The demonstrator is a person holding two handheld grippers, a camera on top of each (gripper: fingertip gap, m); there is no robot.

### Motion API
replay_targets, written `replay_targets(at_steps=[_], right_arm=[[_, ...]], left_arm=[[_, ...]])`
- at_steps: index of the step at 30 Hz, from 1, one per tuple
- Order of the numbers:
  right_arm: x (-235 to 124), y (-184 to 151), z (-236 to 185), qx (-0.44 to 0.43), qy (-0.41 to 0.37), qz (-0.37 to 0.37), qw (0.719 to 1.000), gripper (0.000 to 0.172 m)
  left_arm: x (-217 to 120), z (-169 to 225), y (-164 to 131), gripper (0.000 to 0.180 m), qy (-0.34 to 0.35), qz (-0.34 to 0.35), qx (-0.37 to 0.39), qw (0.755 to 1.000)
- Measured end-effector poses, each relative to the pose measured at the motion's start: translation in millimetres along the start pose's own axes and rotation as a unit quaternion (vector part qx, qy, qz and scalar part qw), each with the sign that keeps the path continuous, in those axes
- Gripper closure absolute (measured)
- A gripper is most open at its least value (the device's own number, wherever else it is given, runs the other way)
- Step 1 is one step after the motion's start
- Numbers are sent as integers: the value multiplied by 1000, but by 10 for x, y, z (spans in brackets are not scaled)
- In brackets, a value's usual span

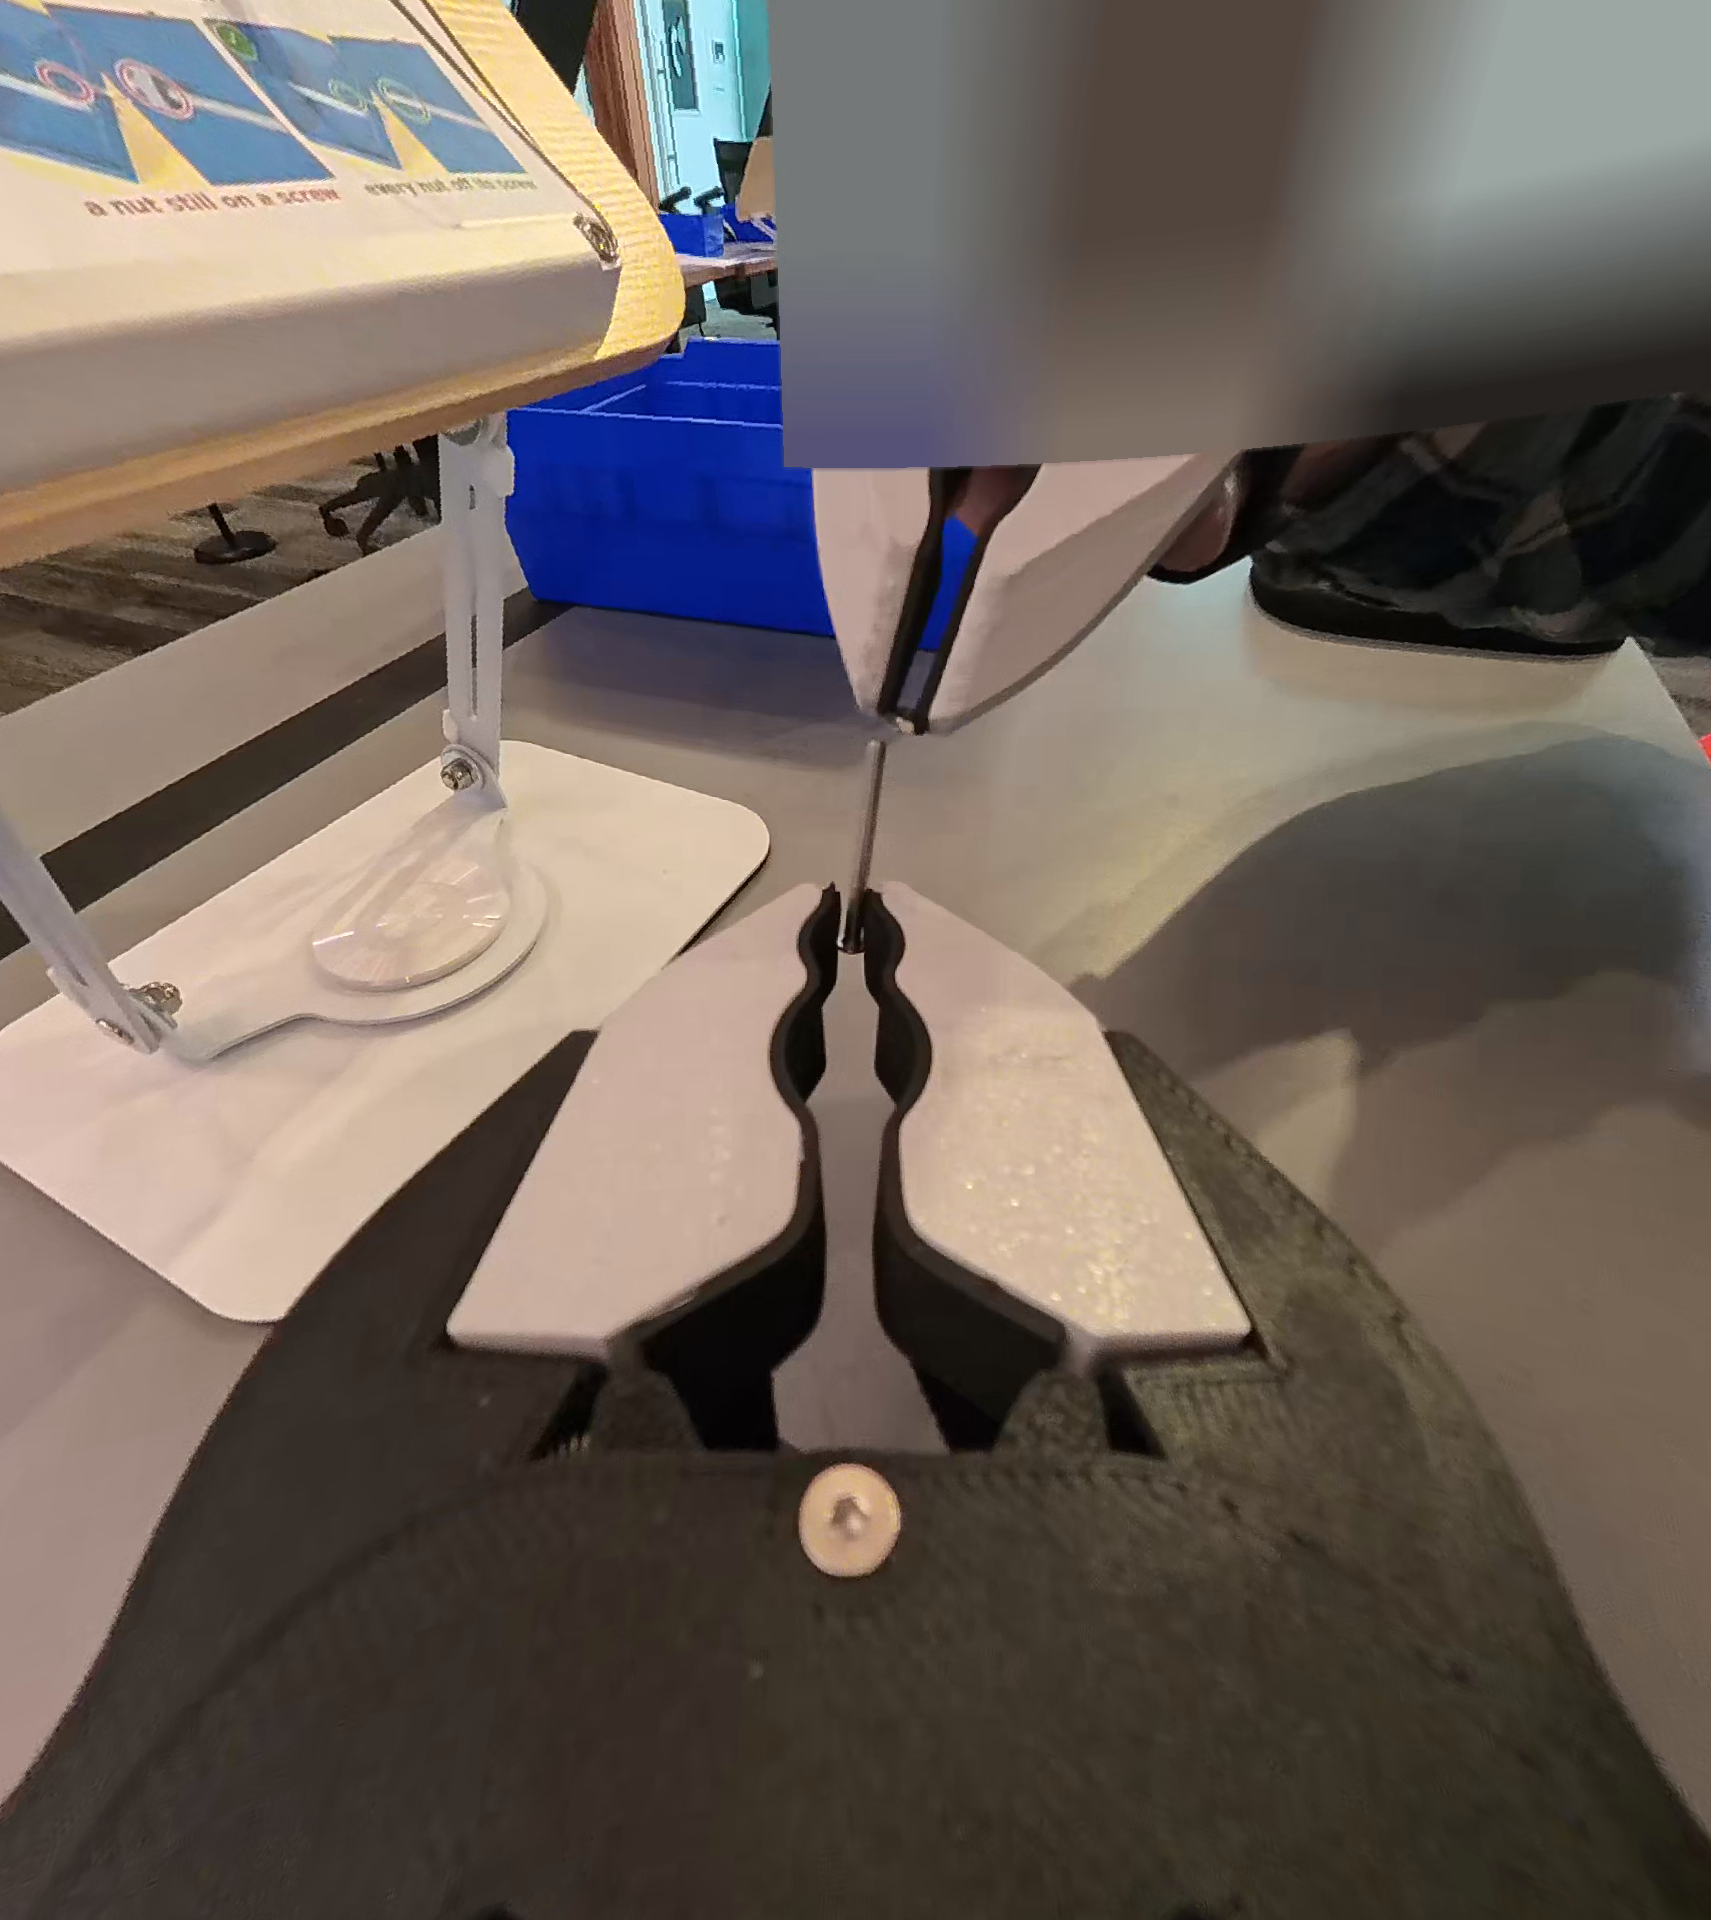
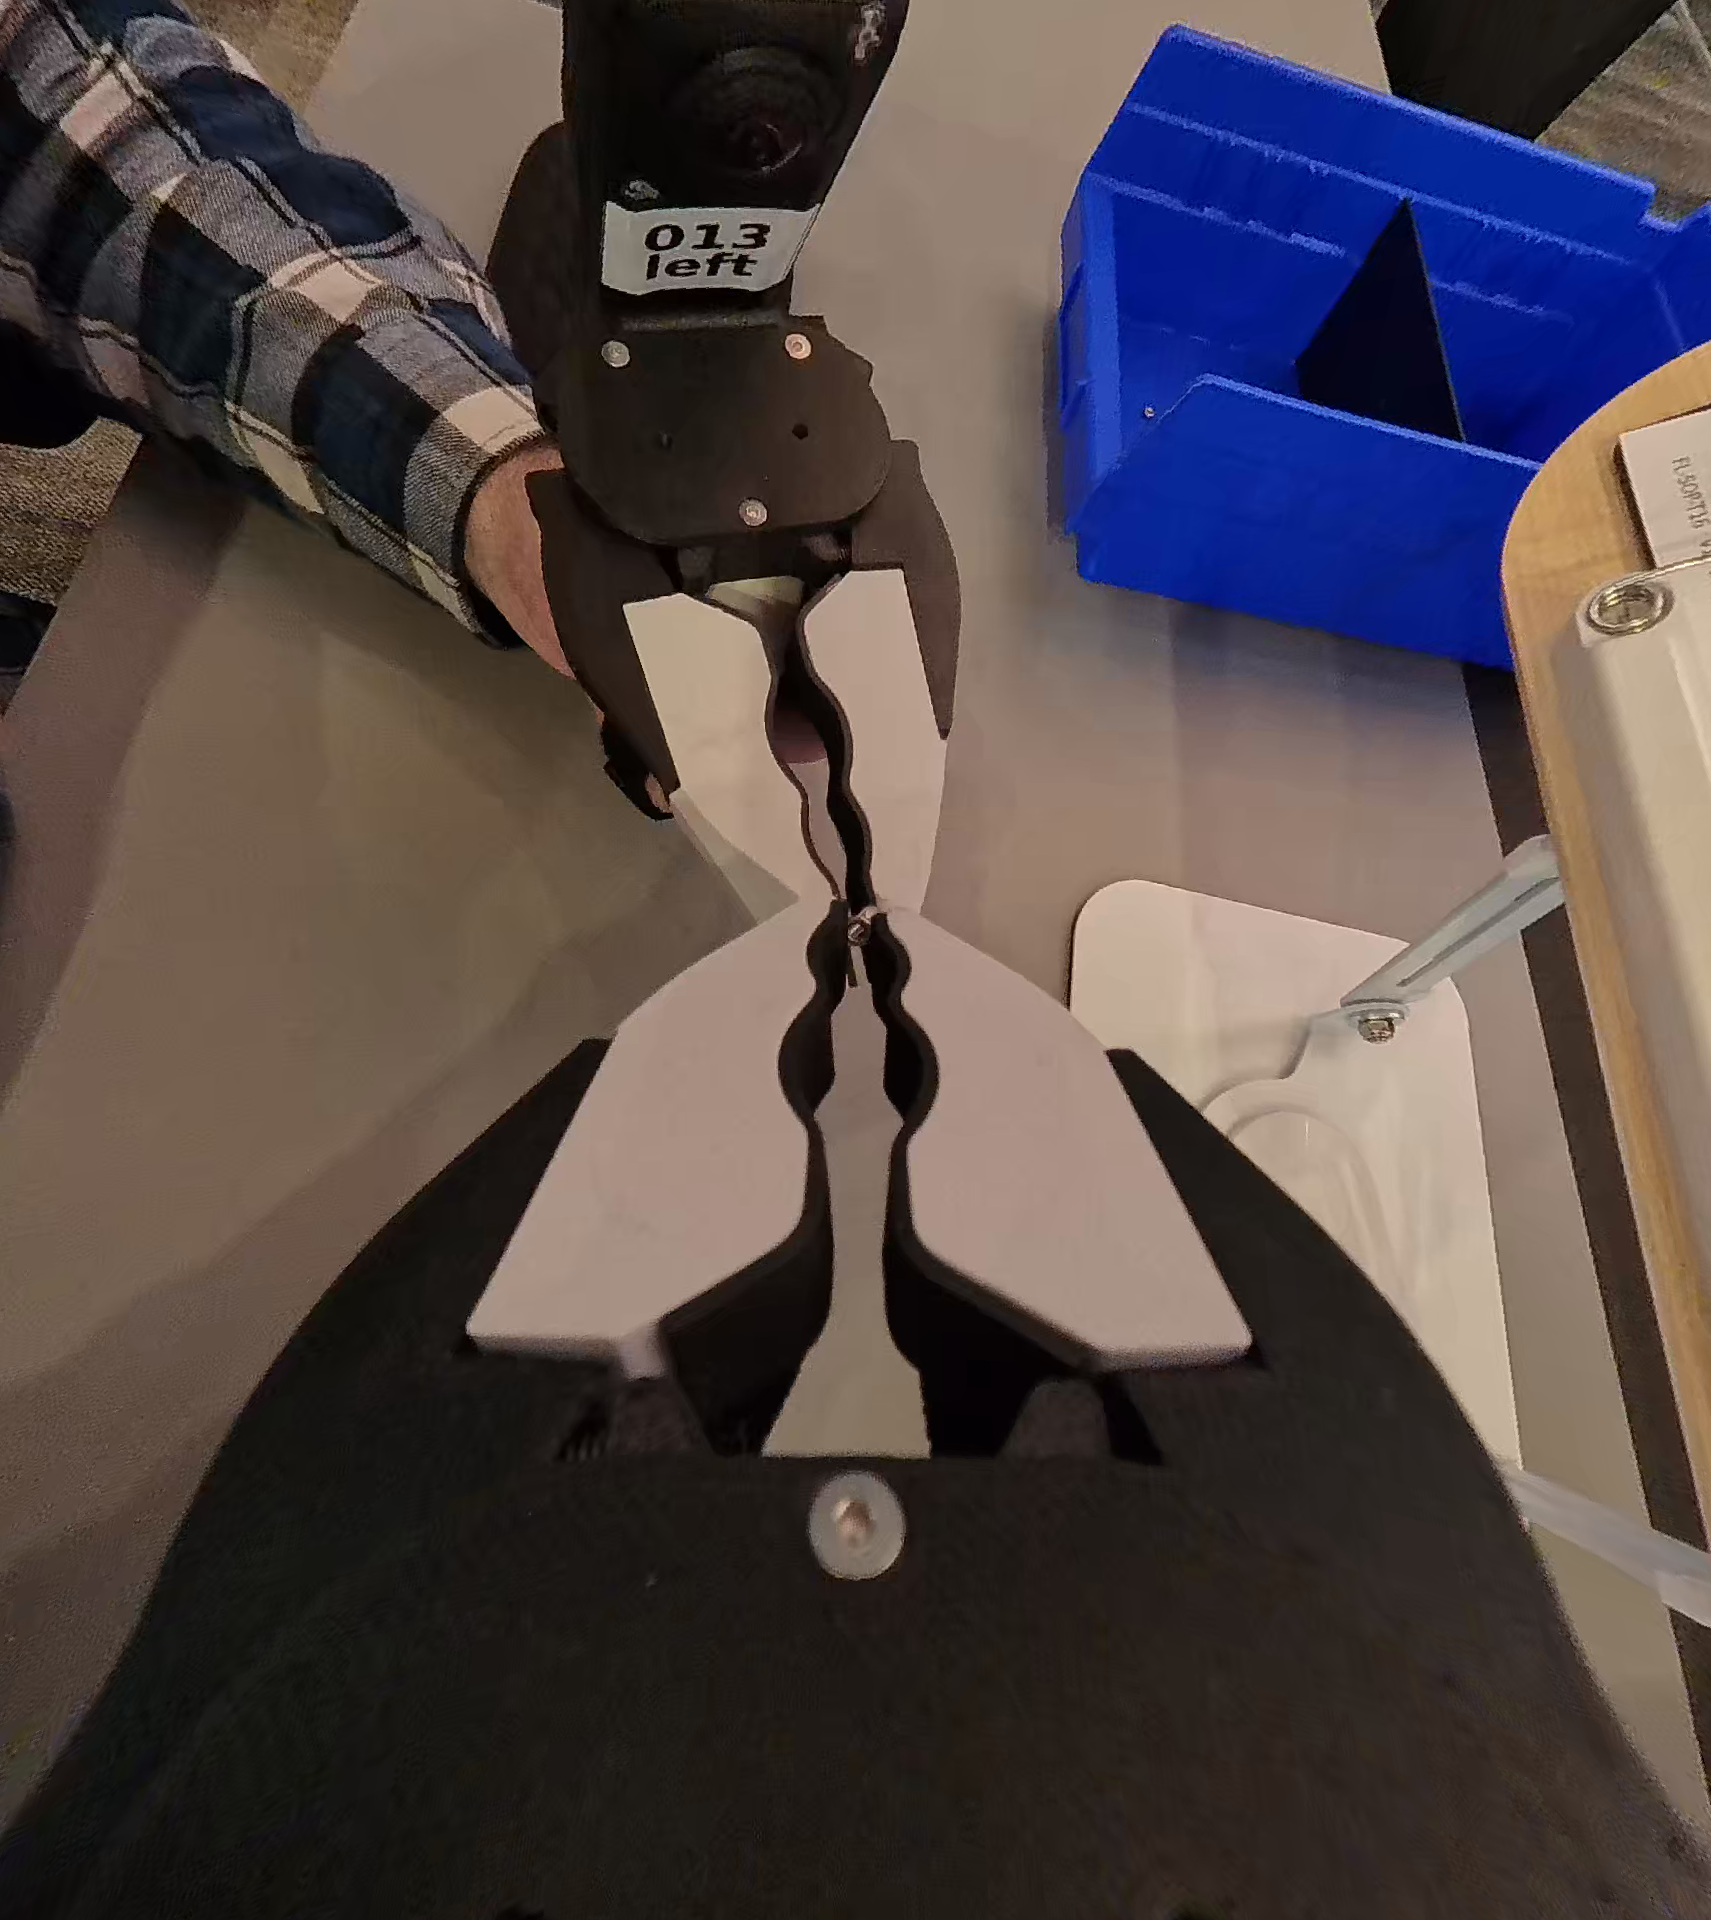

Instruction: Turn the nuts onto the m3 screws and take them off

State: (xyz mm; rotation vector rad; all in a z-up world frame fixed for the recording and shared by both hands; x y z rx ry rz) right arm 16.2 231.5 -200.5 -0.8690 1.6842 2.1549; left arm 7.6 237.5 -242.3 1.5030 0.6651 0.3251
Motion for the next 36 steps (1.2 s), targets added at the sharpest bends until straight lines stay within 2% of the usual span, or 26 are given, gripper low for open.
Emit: replay_targets(at_steps=[19, 26, 29, 33, 36], right_arm=[[-5, 2, 14, 13, 1, 14, 1000, 172], [-111, -215, -19, 59, -4, 36, 998, 171], [-143, -286, -96, 84, 20, 63, 994, 171], [13, -500, -353, 88, 62, 37, 994, 162], [133, -706, -511, 87, 84, -2, 993, 157]], left_arm=[[14, 23, -25, 176, -9, -6, -1, 1000], [10, 55, -116, 176, -4, -21, -10, 1000], [10, -4, -134, 176, -2, -21, -26, 999], [-40, -169, -163, 176, 6, -7, -78, 997], [-38, -175, -163, 176, 3, -6, -79, 997]])
Point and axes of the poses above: each gripper's, where its closed fingertips meet, x out along the fingers, y out of its top, z = x × y across the jaws, the point moved 1 cm from there along -x, back along the fingers, and after that the axes turned 3 degrees about x, right-handed, at the moved point
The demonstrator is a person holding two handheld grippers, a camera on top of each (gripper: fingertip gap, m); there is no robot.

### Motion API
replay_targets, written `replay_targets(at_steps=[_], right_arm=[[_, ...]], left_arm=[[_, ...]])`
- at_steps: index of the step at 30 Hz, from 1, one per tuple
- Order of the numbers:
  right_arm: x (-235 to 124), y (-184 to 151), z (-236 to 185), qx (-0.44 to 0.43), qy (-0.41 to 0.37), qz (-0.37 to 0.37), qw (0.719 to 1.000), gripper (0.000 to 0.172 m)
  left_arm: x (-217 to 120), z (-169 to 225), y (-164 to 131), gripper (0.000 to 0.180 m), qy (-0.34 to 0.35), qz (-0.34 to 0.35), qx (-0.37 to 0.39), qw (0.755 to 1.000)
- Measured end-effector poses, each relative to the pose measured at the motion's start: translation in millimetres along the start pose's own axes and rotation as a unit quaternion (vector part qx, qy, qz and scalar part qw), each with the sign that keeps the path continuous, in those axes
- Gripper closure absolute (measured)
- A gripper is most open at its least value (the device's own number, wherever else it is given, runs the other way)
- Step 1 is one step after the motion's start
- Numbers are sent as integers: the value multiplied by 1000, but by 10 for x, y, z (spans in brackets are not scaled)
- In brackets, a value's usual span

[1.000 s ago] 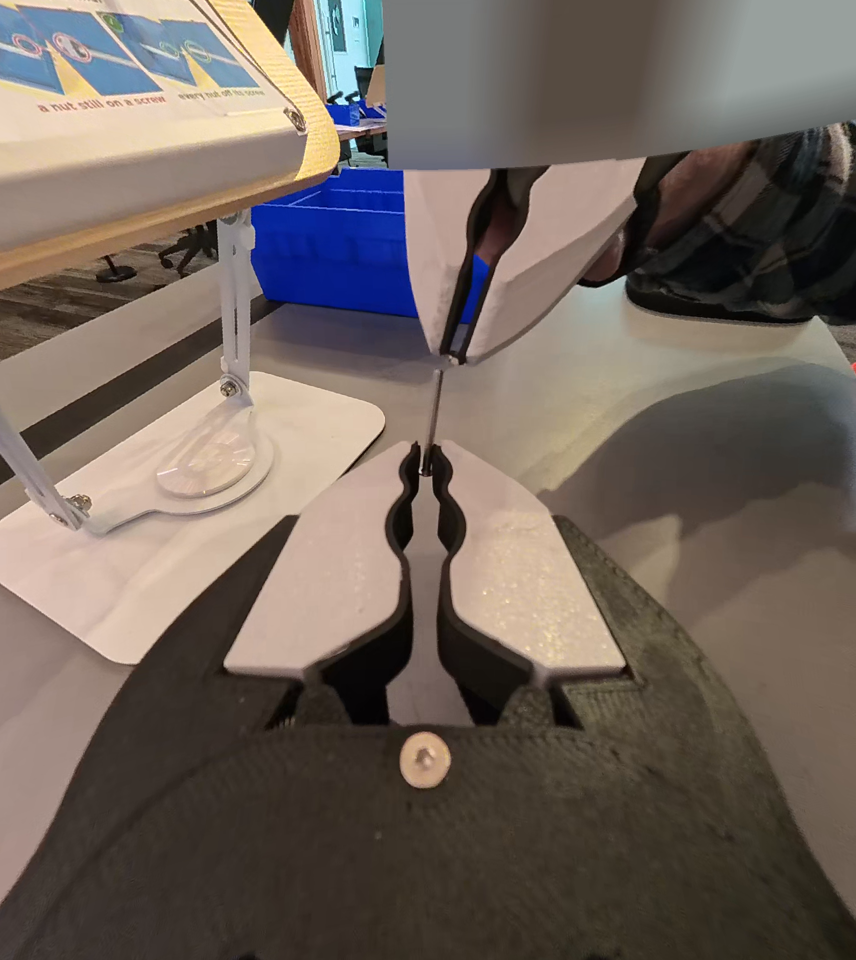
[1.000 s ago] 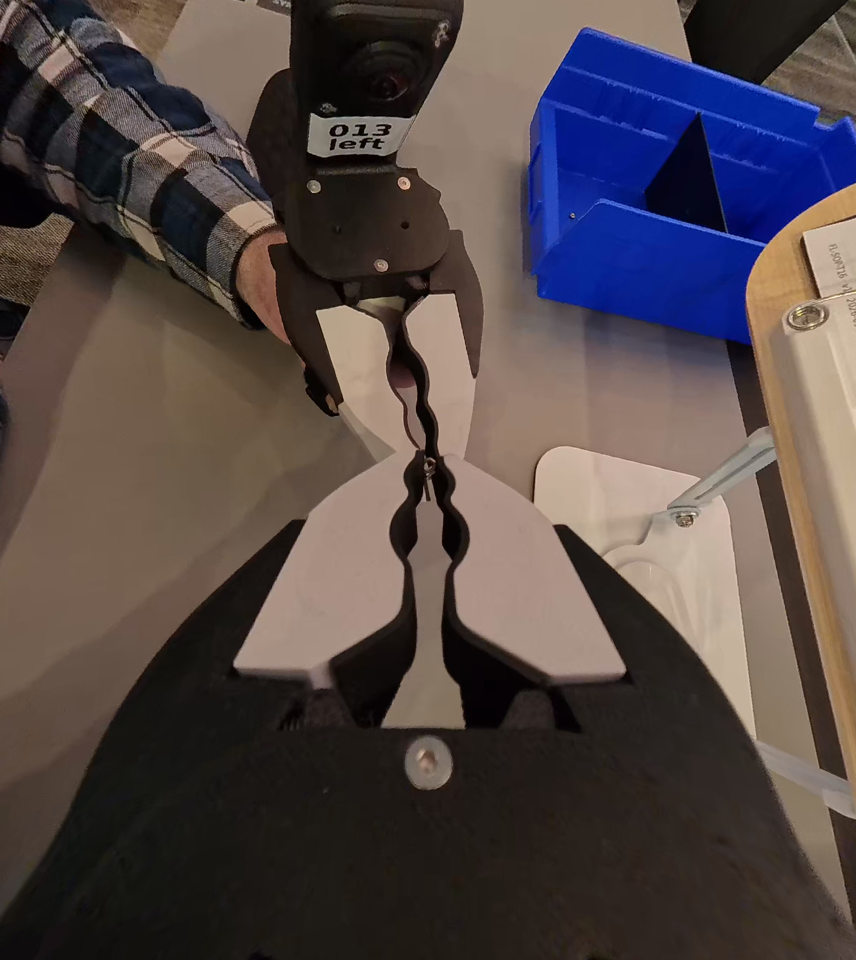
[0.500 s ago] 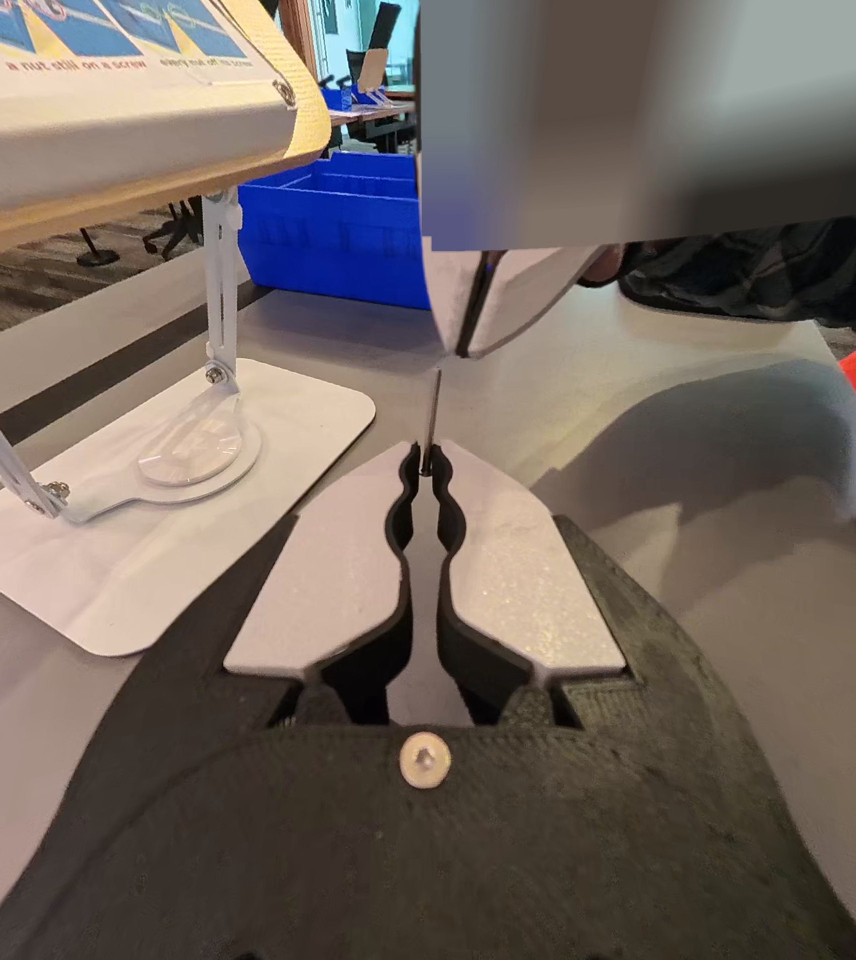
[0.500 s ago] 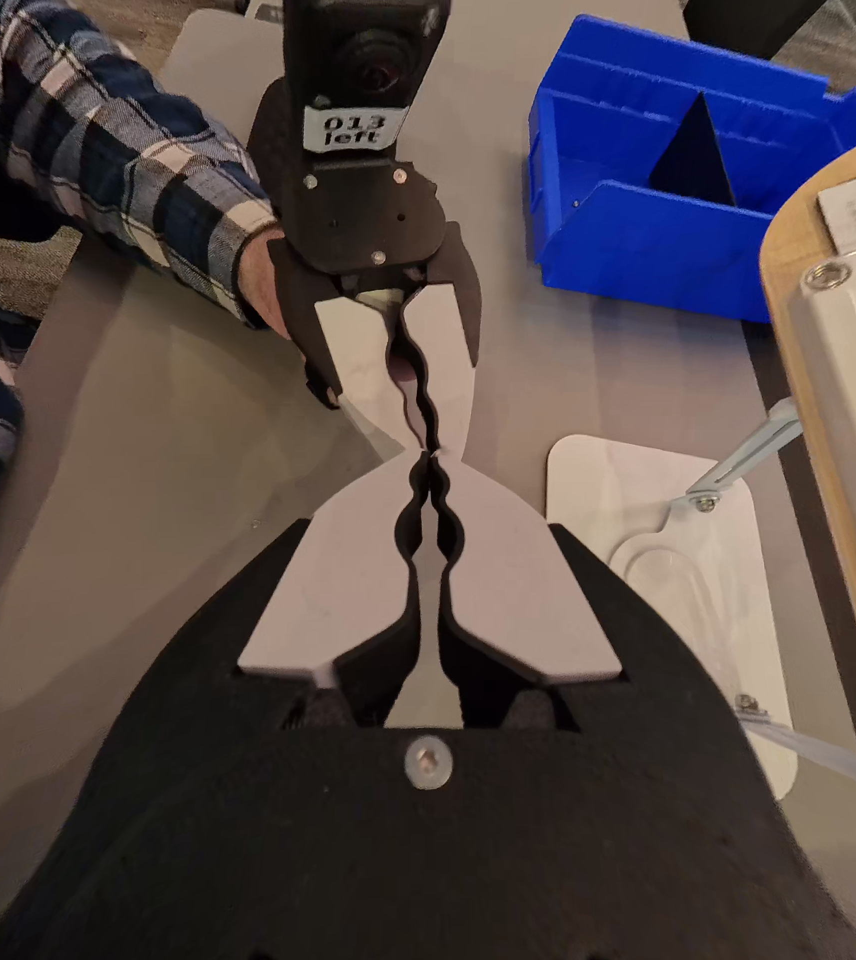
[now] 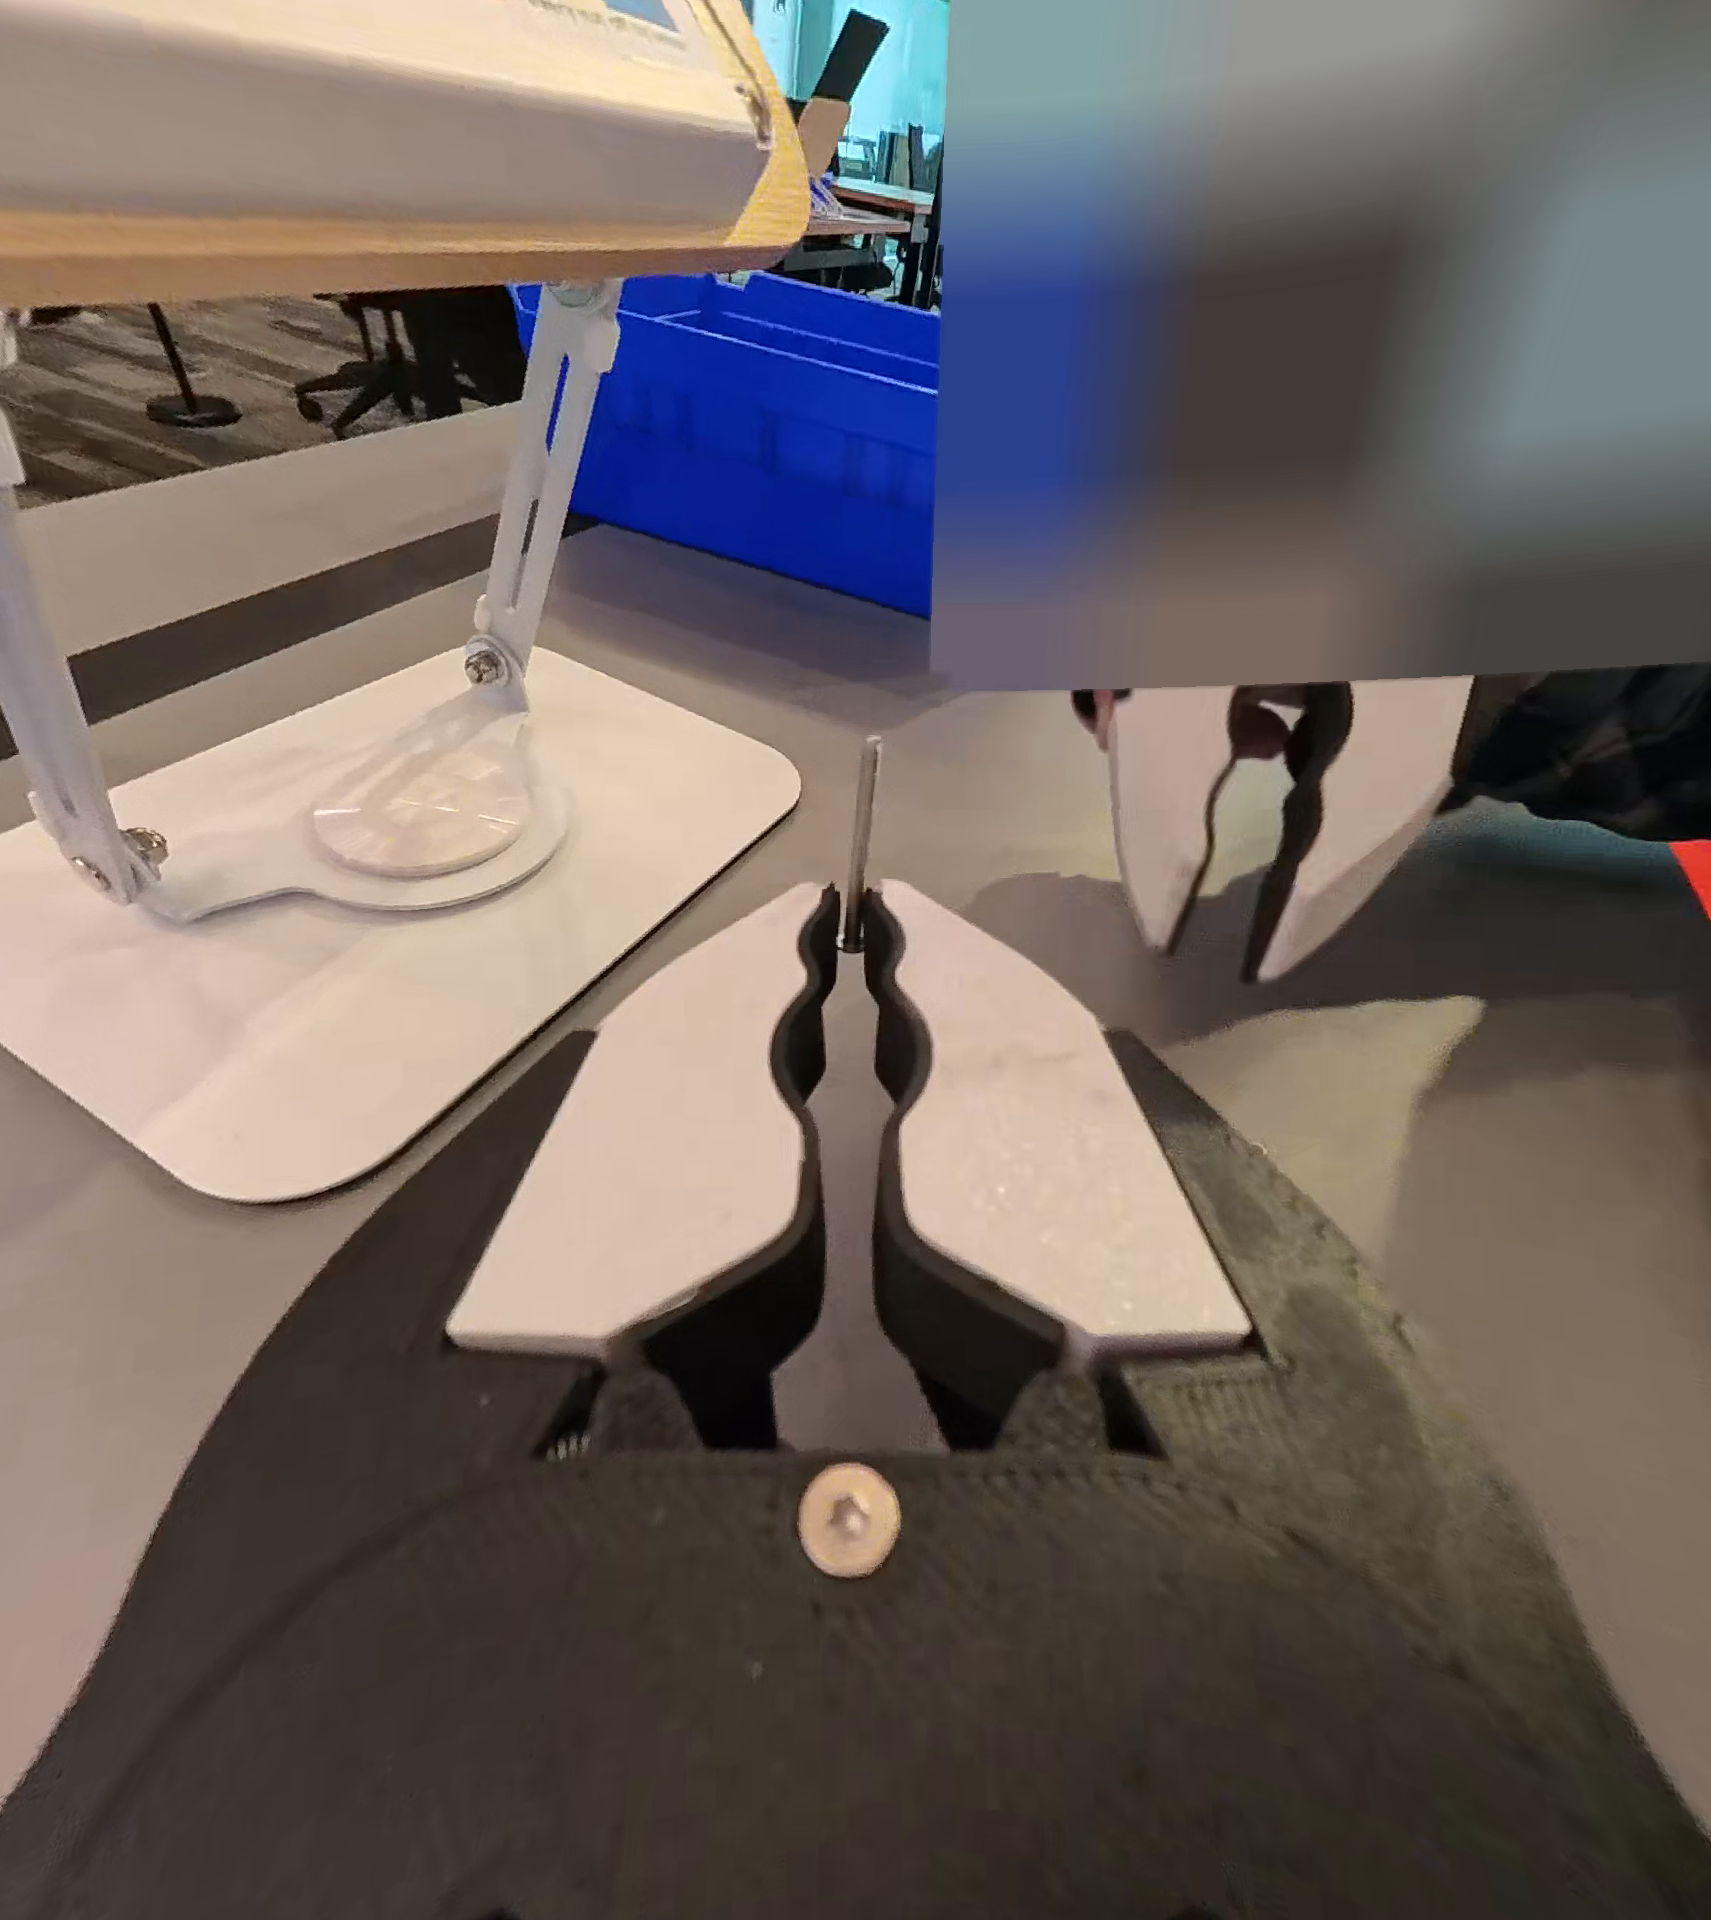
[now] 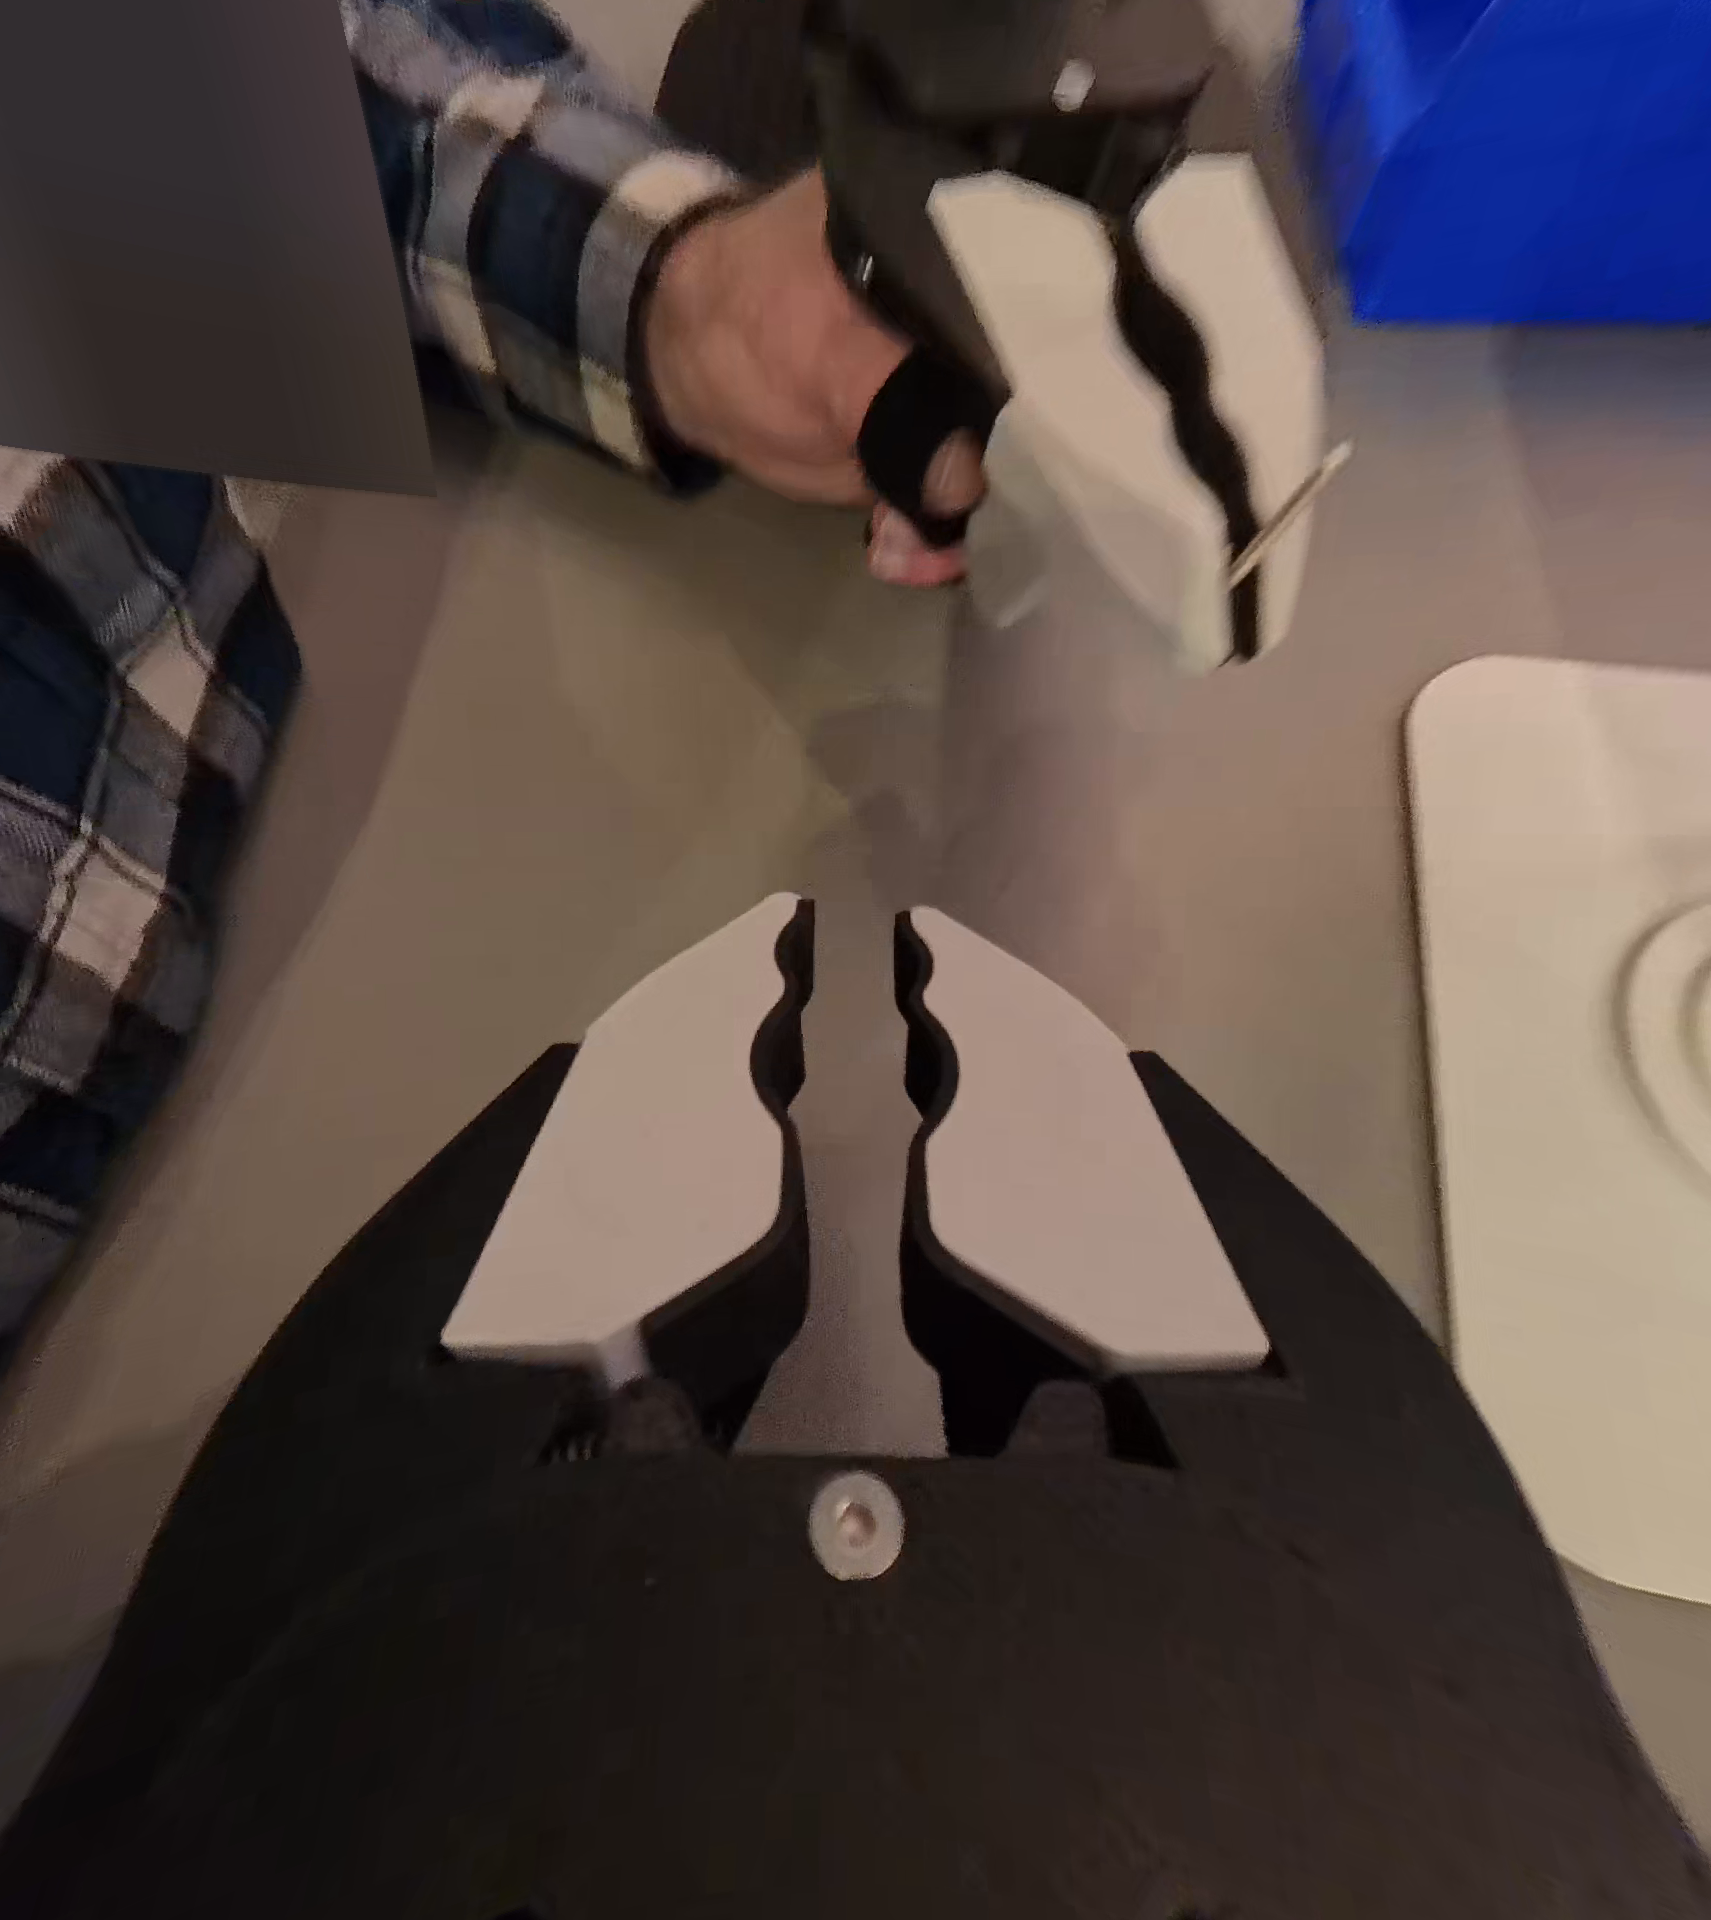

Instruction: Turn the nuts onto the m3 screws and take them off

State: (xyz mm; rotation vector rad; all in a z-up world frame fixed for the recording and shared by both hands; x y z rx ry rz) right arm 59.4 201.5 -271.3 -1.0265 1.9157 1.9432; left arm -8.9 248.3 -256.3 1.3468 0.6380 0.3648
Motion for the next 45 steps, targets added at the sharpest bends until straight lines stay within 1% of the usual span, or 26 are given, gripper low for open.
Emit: replay_targets(at_steps=[4, 7, 11, 15, 20, 23, 31, 37, 45], right_arm=[[113, -238, -251, -1, 35, -40, 999, 156], [116, -427, -332, -3, 24, -73, 997, 156], [131, -579, -363, 6, 4, -84, 996, 160], [183, -552, -387, 1, -6, -72, 997, 159], [255, -569, -338, -9, -25, -85, 996, 160], [261, -575, -333, -5, -23, -91, 996, 160], [242, -611, -344, -8, -31, -122, 992, 161], [244, -609, -338, -16, -38, -149, 988, 166], [242, -603, -336, -53, -44, -206, 976, 161]], left_arm=[[5, 54, -7, 176, -4, -4, 12, 1000], [24, 100, -12, 176, -13, -5, 15, 1000], [62, 125, -13, 176, -20, -8, 21, 1000], [75, 126, -9, 176, -20, -9, 26, 999], [80, 142, -14, 176, -22, -11, 33, 999], [78, 152, -16, 176, -23, -11, 34, 999], [79, 160, -17, 176, -28, -12, 32, 999], [79, 165, -19, 176, -29, -12, 33, 999], [70, 174, -18, 176, -32, -13, 35, 999]])
Point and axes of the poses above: each gripper's, where its closed fingertips meet, x out along the fingers, y out of its top, z = x × y across the jaws, the point moved 1 cm from there along -x, back along the fingers, and after that the axes turned 3 degrees about x, right-handed, at the moved point
